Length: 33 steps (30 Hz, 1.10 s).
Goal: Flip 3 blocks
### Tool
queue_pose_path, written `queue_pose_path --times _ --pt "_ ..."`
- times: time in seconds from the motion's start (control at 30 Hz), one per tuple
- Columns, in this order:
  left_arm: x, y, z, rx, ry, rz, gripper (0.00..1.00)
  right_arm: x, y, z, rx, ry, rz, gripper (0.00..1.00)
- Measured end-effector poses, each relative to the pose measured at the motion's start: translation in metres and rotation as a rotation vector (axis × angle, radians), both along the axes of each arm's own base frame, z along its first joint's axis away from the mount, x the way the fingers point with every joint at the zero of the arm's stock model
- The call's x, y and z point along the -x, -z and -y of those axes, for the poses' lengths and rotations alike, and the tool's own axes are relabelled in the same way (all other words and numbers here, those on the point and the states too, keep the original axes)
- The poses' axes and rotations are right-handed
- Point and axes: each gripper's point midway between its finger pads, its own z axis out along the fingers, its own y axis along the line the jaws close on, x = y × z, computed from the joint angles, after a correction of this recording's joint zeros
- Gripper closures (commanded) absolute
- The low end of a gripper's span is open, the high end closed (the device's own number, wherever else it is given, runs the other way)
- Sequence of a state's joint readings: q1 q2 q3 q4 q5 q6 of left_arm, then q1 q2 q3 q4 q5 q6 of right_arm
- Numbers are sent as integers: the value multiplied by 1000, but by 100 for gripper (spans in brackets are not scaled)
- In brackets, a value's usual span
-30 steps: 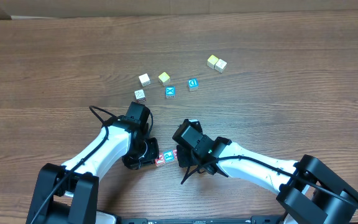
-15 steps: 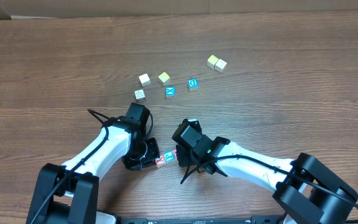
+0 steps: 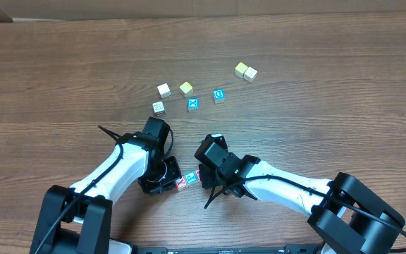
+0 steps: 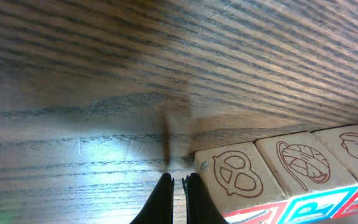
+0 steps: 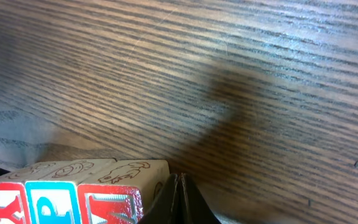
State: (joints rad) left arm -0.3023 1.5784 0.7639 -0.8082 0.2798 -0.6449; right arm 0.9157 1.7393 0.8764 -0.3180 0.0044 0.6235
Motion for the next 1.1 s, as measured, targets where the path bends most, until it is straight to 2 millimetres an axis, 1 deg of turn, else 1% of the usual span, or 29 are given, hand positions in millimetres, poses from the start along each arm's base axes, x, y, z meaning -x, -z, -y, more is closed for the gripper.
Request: queue_pose_path --times 0.2,0.4,0.63,0.77,1.1 --pt "7 0 12 15 9 -15 96 -9 0 6 2 21 6 96" --pt "8 0 17 21 1 -18 96 -14 0 9 9 24 23 96" --pt "7 0 18 20 -22 -18 96 -17 0 8 10 17 38 96" --pt "8 0 17 16 -29 -24 96 -20 4 6 9 8 50 96" --pt "10 1 17 12 -45 -37 96 -24 3 2 -5 5 68 96"
